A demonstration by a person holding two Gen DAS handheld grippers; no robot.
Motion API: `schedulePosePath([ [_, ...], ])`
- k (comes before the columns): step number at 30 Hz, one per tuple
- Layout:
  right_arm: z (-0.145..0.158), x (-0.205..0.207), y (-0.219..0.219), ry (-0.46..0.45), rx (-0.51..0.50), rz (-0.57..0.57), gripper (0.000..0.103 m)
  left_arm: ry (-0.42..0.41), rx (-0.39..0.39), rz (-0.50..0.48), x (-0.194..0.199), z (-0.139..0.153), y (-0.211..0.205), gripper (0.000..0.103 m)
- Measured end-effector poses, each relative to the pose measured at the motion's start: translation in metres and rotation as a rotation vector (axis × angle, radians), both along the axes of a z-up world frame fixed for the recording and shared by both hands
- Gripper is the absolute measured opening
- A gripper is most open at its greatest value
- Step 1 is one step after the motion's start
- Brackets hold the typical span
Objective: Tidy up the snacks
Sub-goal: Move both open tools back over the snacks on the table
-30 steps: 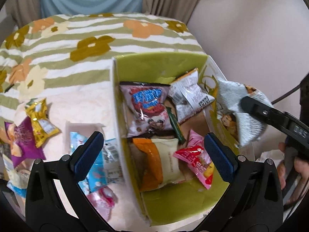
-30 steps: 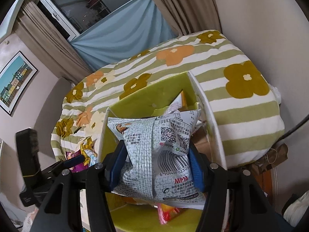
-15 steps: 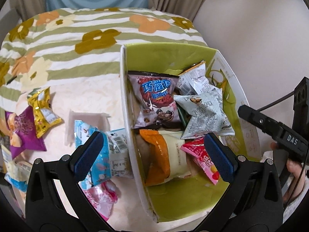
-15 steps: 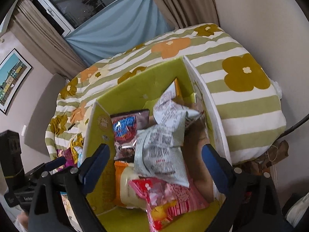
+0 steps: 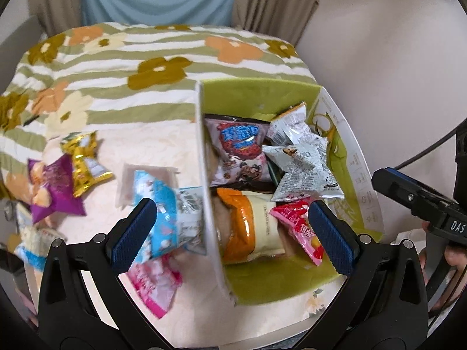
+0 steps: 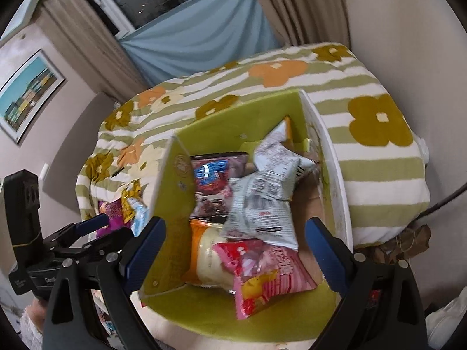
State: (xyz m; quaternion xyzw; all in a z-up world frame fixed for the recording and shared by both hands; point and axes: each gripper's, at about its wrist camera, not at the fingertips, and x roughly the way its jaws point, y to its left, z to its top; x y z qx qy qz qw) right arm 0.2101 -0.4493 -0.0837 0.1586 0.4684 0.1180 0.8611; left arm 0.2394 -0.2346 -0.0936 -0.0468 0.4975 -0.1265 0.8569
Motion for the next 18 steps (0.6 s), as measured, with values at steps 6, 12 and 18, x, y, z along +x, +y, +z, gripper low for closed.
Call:
schedulePosePath([
  [6,0.024,-0.005,0.027,-0.054,0.001,0.081,0.095,-0.052,0.067,0.102,-0.033,0.022,0.035,0.103],
  [12,0.025,-0.012,0.066,-0.068,0.029,0.159,0.095,-0.081,0.126,0.212,-0.061,0.025,0.085,0.103],
  [18,0.021,-0.026,0.112,-0.074,0.016,0.207,0.095,-0.092,0.144,0.288,-0.086,0.013,0.145,0.103],
])
